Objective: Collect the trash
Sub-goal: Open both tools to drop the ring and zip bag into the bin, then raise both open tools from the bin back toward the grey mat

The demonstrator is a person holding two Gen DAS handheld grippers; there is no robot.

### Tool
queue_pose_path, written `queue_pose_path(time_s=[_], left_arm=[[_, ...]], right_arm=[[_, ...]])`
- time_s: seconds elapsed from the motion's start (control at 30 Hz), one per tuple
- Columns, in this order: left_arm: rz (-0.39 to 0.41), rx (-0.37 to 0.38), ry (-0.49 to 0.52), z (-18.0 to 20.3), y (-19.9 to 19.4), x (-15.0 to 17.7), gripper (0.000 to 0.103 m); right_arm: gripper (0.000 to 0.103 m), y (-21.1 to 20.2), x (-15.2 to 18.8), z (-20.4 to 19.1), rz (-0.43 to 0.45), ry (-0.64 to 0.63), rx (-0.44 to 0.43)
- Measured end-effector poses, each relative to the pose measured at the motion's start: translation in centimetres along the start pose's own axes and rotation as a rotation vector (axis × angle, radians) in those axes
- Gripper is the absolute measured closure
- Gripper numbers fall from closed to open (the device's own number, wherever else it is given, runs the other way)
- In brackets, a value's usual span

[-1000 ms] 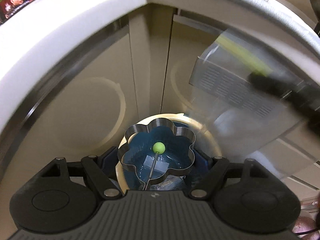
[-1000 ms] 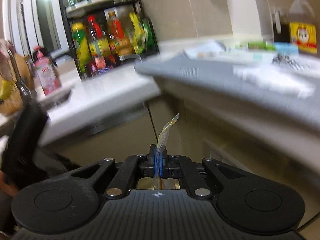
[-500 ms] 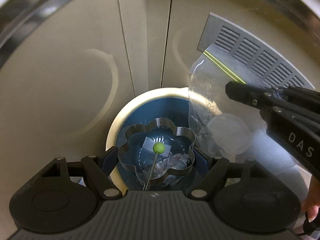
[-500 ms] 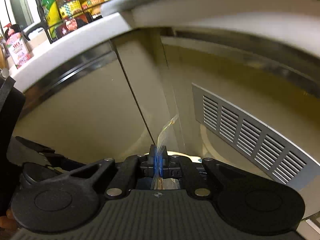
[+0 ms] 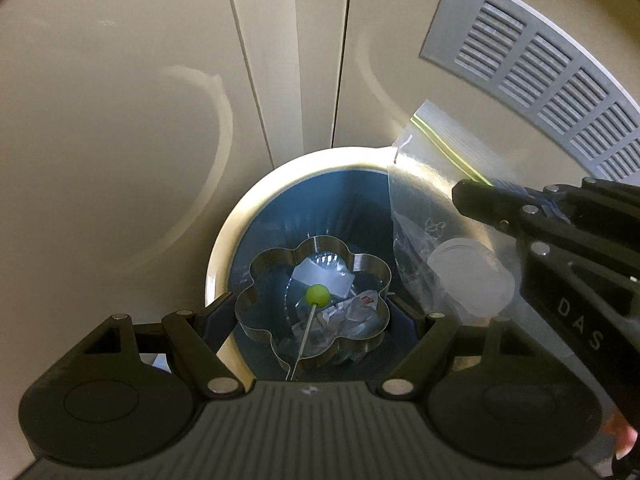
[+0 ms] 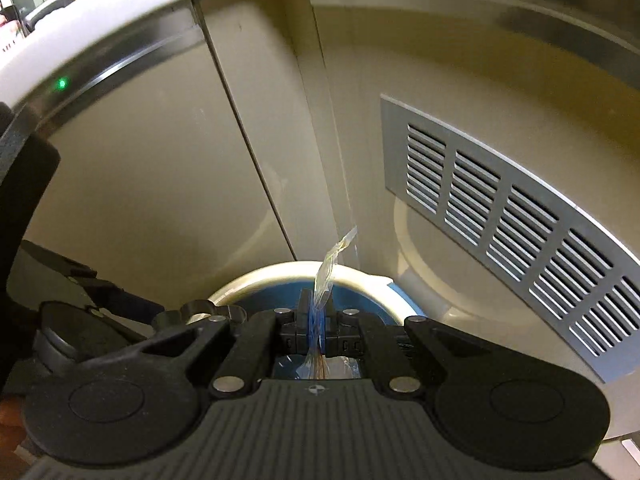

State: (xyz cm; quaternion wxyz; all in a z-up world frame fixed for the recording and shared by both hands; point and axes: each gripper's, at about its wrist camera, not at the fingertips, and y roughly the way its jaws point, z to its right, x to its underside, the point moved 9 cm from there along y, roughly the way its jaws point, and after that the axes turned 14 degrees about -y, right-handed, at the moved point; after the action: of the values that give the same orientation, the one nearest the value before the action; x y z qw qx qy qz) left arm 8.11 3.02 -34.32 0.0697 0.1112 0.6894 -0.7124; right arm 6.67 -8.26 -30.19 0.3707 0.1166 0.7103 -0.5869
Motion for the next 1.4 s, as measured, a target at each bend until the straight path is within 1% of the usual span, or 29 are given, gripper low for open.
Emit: queue_pose_path(time_s=[0.47, 0.6, 0.67, 0.7, 0.73, 0.8, 0.93, 1.13, 1.17, 1.27, 1.4], left_arm=[[-0.058, -0.068, 0.006, 0.8, 2.8, -0.7, 0.020], [-0.068, -0.071, 0.006, 1.4, 3.1, -0.7, 0.018], [-0.080, -0.044, 0.010, 1.6, 2.9, -0.7, 0.012], [-0.089, -0.030, 0.019, 1.8, 2.9, -0.6, 0.004], [-0.092, -0.029, 0.027, 1.8, 2.8, -0.5, 0.000], [-0.077, -0.032, 0.038, 1.9, 2.4, -0.3, 0.000], [-0.075, -0.031, 0.055, 1.6, 1.9, 0.1, 0.000], [-0.046, -0.026, 0.060, 1.2, -0.8, 0.2, 0.000], [-0.032, -0.021, 0.064, 1.4, -1.5, 0.3, 0.000], [0.028, -0.007, 0.082, 1.3, -4.7, 0.3, 0.000], [0.137, 0.007, 0.099, 1.4, -9.6, 0.4, 0.000]], right_arm=[[0.099, 3.3, 1.6, 0.7, -0.095, 0.024, 0.019], [0.098, 4.2, 1.9, 0.9, -0.127, 0.028, 0.029], [0.085, 4.2, 2.0, 1.0, -0.145, 0.031, 0.042], [0.067, 4.1, 2.0, 1.1, -0.148, 0.034, 0.047], [0.052, 3.8, 2.0, 1.3, -0.144, 0.041, 0.065], [0.039, 3.4, 2.0, 1.5, -0.136, 0.044, 0.076], [0.030, 2.4, 2.3, 1.5, -0.146, 0.034, 0.080], [0.023, -0.5, 1.9, 1.6, -0.120, 0.057, 0.085], [0.023, -1.3, 1.5, 1.6, -0.108, 0.061, 0.085], [0.016, -4.0, 0.5, 1.4, -0.057, 0.064, 0.071], [0.008, -8.2, -1.1, 1.0, 0.024, 0.036, 0.067]])
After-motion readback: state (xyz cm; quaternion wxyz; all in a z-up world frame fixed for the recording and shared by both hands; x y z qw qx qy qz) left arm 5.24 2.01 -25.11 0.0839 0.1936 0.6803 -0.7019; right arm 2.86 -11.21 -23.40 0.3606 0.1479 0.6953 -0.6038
